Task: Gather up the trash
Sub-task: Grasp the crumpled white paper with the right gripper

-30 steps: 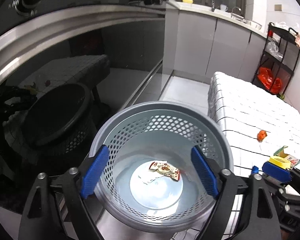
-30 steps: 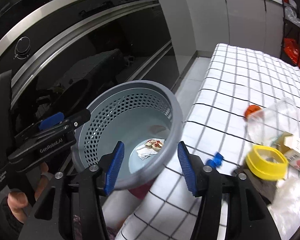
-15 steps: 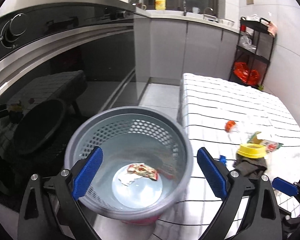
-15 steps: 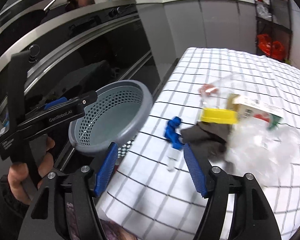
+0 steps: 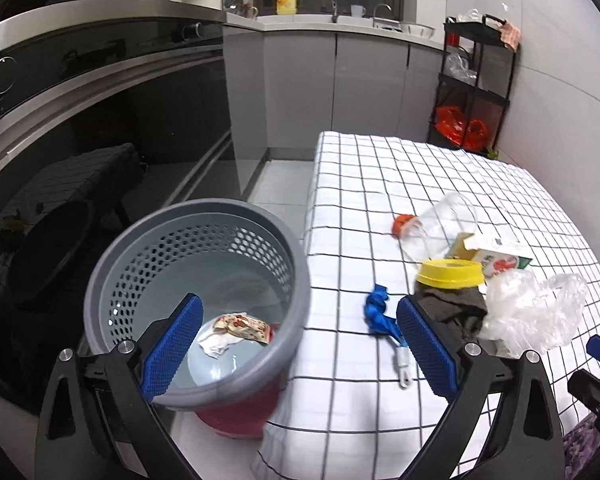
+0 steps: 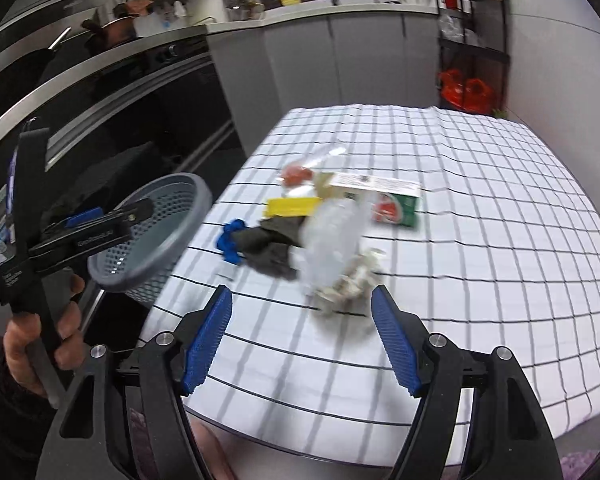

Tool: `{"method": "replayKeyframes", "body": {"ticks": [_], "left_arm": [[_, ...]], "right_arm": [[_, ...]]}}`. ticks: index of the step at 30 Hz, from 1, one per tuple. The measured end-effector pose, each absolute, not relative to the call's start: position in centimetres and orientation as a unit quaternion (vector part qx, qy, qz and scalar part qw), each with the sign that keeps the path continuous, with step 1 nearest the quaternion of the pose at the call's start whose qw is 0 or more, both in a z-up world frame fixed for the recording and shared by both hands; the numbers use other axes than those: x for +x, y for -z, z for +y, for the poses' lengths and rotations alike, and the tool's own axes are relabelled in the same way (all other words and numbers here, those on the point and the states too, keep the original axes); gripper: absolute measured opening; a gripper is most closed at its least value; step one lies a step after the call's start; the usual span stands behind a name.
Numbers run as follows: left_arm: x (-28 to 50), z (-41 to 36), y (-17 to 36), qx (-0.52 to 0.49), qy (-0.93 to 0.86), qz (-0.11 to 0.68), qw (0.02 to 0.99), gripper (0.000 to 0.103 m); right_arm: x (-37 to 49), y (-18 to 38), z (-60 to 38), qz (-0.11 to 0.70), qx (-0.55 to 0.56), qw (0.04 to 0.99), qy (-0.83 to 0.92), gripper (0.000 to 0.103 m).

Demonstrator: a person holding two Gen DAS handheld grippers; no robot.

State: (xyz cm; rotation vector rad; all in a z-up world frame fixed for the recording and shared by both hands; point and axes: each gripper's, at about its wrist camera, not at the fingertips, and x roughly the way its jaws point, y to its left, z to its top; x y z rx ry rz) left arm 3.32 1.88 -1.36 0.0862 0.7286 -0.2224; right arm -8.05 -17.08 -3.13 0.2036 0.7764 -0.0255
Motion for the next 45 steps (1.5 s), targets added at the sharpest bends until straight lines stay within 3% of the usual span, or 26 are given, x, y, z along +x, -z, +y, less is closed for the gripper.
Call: {"method": "replayKeyframes", "body": {"ticks": [12, 30, 35, 38, 45], "left_arm": [[2.5, -0.3, 4.6, 0.059, 0.122, 0.404, 0.905, 0.096], [4.1, -0.7, 7.3, 0.073, 0.107, 0.436, 0.891, 0.096], [4.2, -1.0, 7.5, 0.074, 0.109, 0.437, 0.890, 0.096], [4.3, -1.2, 7.7, 0.075, 0.111, 0.439, 0.888, 0.096], [4.2, -2.1, 7.8, 0.080, 0.122, 0.436, 0.888, 0.096]], "right_arm": [[-5.5, 8.6, -19.7, 0.439, 0.128, 0.889, 0.029, 0.069], [-1.3, 10.7, -19.3, 0.456, 0.112, 0.882, 0.042, 0.069], [-1.5, 10.7, -18.8, 0.455, 0.095, 0.885, 0.041, 0.039], [-2.0, 10.6, -18.9, 0.453, 0.103, 0.885, 0.037, 0.034], [-4.1, 9.4, -20.8, 0.435, 0.123, 0.890, 0.055, 0.033]]}}
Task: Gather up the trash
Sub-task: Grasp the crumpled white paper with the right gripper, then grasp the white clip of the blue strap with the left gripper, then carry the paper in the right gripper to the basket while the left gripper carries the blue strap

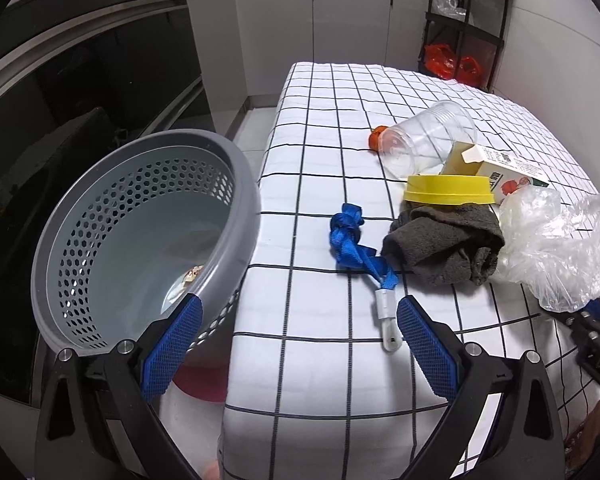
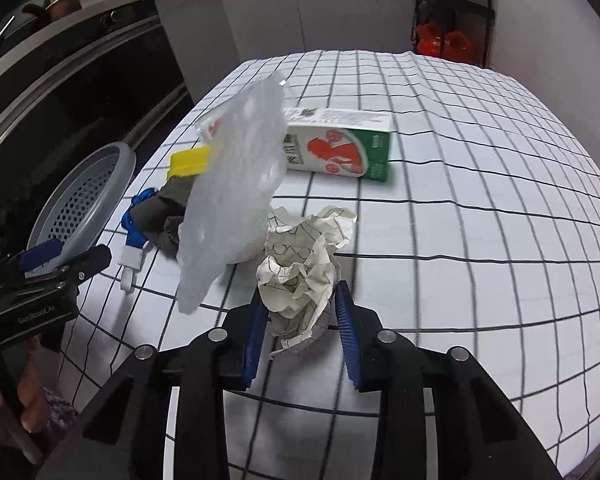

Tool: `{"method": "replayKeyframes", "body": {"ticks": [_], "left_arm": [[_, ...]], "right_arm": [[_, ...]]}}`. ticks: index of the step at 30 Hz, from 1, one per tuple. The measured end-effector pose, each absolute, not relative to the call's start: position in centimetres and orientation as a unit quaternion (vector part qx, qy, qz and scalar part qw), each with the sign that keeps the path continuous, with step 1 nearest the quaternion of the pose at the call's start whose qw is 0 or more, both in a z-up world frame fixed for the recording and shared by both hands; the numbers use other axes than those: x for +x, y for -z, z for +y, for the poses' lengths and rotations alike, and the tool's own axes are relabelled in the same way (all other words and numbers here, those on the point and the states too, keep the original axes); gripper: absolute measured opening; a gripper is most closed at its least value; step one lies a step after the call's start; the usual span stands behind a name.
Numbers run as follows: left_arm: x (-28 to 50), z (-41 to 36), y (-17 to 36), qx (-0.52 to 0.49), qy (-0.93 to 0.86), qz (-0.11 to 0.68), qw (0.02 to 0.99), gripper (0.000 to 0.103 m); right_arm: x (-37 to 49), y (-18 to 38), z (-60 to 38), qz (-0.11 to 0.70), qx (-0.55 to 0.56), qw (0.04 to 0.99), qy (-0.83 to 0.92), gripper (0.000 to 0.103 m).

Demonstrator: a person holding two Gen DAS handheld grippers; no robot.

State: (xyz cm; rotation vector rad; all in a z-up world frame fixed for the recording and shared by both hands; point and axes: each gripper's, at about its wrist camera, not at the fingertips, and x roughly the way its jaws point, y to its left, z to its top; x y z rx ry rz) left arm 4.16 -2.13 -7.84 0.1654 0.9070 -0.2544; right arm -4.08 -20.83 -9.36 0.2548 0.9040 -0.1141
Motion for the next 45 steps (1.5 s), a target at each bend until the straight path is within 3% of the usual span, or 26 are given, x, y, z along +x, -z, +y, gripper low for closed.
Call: {"method": "replayKeyframes", "body": {"ticks": [19, 25, 29, 30, 45], "left_arm": [[5.9, -4.6, 9.7, 0.080, 0.114, 0.460, 0.877, 0.094], [6.1, -5.2, 10.0, 0.080, 0.125, 0.467, 0.872, 0.060], [6.0, -5.3, 9.8, 0.075, 0.139, 0.470, 0.868, 0.021], [6.0, -5.2, 9.7, 0.074, 0.141, 0.471, 0.868, 0.017], [4.2, -2.4, 3.8, 0.069, 0.148, 0.390, 0.906, 0.016]], "right_arm": [[-7.9, 6.2, -27.6, 0.378, 0.193, 0.897, 0.125, 0.033], [-8.1, 6.2, -28.3, 0.375, 0.203, 0.895, 0.128, 0.033], [-8.1, 6.1, -28.1, 0.375, 0.200, 0.896, 0.126, 0.033], [-8.1, 6.1, -28.0, 0.375, 0.199, 0.897, 0.124, 0.033], [-8.3, 3.6, -24.8, 0.357, 0.183, 0.911, 0.095, 0.033]]}}
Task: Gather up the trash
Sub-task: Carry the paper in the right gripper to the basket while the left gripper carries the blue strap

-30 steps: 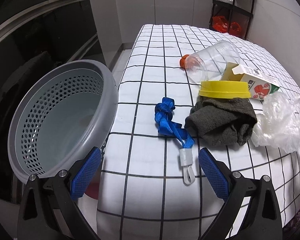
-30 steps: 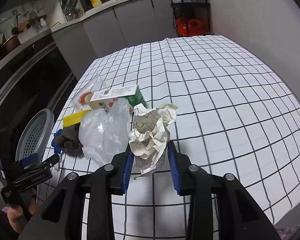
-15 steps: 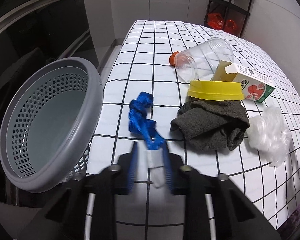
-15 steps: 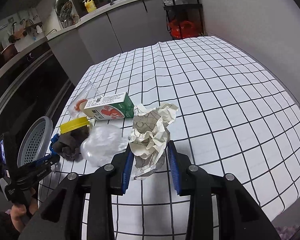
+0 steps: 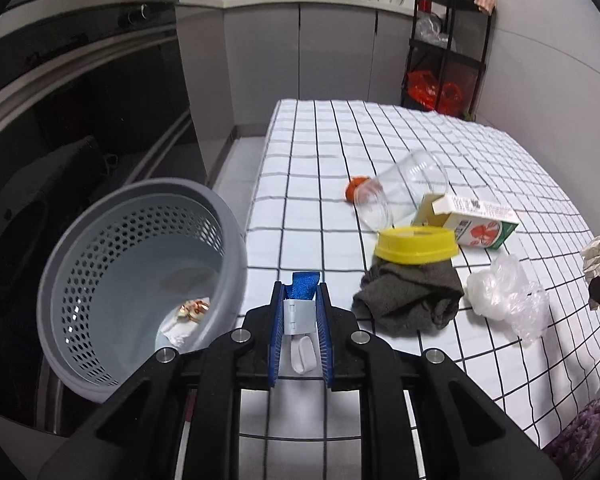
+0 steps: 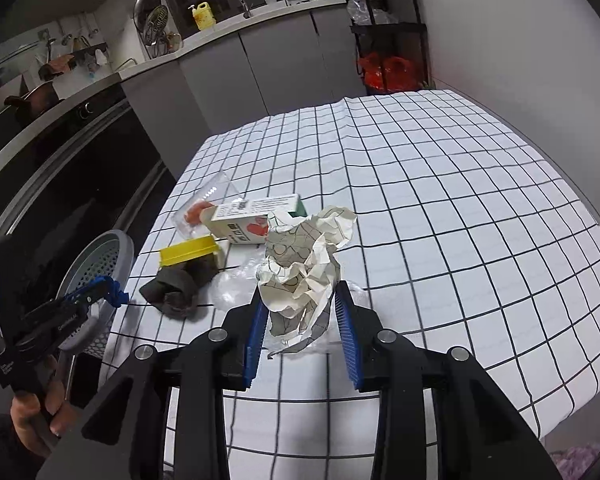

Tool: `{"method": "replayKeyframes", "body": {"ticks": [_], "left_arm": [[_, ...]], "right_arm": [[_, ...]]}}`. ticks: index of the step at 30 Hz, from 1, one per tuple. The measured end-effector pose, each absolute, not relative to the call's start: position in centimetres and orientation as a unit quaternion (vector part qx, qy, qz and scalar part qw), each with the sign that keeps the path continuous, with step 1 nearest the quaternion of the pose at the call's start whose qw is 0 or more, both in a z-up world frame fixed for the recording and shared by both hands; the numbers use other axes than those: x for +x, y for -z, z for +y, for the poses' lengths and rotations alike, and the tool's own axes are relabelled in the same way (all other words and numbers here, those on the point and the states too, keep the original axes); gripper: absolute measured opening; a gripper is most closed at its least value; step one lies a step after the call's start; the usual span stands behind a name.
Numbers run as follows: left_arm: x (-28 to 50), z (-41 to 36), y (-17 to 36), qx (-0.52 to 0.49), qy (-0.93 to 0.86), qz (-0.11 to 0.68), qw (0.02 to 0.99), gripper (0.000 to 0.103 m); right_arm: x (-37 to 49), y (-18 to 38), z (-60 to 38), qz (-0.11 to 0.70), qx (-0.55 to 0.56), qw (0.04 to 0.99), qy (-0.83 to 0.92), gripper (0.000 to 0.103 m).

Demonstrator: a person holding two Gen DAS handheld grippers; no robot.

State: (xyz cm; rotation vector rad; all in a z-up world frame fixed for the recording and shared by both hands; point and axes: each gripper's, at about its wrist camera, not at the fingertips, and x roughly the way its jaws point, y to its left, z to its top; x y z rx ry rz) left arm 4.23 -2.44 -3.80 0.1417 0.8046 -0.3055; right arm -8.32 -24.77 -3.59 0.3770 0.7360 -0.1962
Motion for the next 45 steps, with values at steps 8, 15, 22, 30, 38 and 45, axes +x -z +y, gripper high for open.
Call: {"method": "replayKeyframes", "body": {"ticks": [8, 15, 22, 30, 38, 45], "left_arm": [[4.6, 1.2, 1.6, 0.056, 0.123, 0.370, 0.919, 0.016], [6.3, 5.8, 1.3, 0.036, 0.078, 0.371, 0.925, 0.016], [7.9, 10.1, 1.1, 0.021, 0.044, 0.376, 0.925, 0.016], [9.7, 13.2, 2.2, 0.009, 0.009, 0.390, 0.921, 0.016], [11.6, 14.7, 3.6, -0.009, -0.007, 0.412, 0.911, 0.016], [12.2, 14.8, 4.3, -0.017, -0.014, 0.424, 0.905, 0.016]], "right_arm": [[-5.4, 1.8, -20.1, 0.354, 0.162, 0.920, 0.039, 0.033], [-0.7, 0.6, -13.3, 0.348, 0.120, 0.929, -0.042, 0.033], [3.5, 1.1, -7.0, 0.361, 0.081, 0.922, -0.114, 0.033], [8.5, 2.7, -1.9, 0.391, 0.056, 0.902, -0.174, 0.033], [11.7, 5.2, 0.4, 0.417, 0.047, 0.886, -0.195, 0.034], [13.4, 5.9, 1.2, 0.432, 0.046, 0.878, -0.202, 0.035]]}}
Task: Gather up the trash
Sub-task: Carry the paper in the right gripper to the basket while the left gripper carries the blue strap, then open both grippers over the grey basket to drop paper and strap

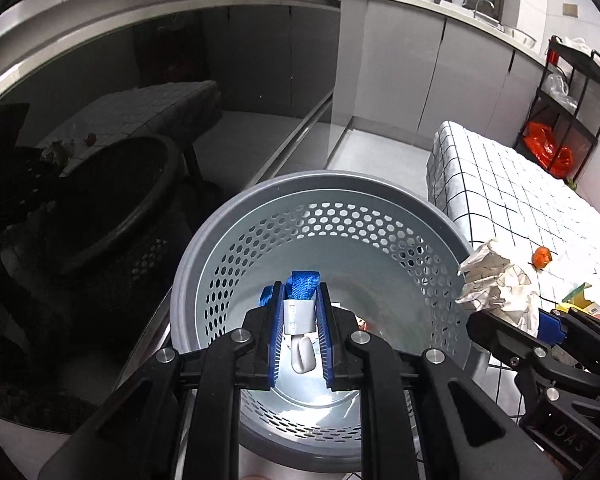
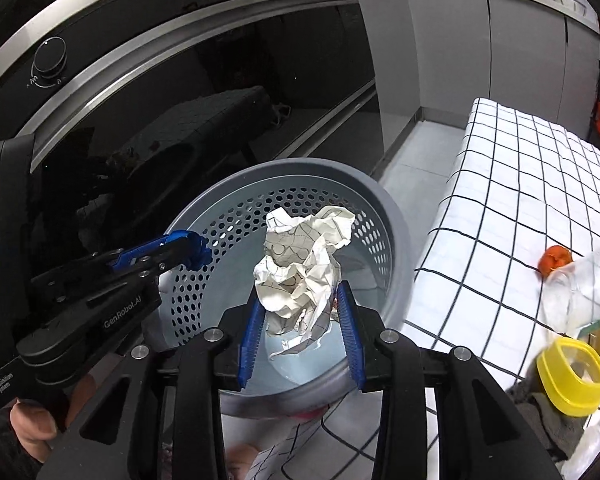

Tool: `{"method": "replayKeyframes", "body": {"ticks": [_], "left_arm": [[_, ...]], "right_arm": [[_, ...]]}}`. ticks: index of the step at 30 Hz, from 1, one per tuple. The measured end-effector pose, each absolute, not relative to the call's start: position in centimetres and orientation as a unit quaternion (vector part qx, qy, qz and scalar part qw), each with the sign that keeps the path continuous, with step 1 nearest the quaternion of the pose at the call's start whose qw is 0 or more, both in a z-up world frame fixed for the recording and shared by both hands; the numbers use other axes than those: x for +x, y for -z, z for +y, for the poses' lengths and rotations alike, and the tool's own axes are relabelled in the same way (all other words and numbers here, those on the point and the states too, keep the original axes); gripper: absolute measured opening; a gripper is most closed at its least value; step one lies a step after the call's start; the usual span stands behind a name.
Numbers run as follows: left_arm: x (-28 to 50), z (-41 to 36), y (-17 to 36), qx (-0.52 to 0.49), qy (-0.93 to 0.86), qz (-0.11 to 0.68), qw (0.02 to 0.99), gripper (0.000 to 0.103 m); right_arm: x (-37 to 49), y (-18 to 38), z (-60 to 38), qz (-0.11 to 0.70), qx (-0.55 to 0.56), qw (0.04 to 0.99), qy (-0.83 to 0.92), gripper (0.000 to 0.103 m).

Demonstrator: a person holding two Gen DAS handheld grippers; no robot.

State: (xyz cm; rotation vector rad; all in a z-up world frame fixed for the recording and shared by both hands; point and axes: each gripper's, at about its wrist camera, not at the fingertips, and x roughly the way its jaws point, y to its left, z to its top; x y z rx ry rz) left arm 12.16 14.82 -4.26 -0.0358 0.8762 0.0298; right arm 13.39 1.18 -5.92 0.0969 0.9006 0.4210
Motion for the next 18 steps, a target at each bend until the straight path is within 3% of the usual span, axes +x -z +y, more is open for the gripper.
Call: {"method": "replayKeyframes", "body": {"ticks": [4, 11, 18], "left_arm": [[12.38, 15.05, 4.37, -0.021, -0.015, 0.428, 0.904, 0.016], [12.43, 15.20, 4.27, -0.022, -0.018, 0.428, 0.903, 0.018], [12.25, 15.34, 4.12, -0.024, -0.022, 0.424, 0.905, 0.043]], "right_arm": [[13.79, 5.83, 1.56, 0.432, 0.045, 0.877, -0.206, 0.035], [13.67, 5.33, 1.19, 0.423, 0.048, 0.881, -0.206, 0.053], [13.80, 5.28, 0.74, 0.421, 0.055, 0.881, -0.207, 0.056]]}}
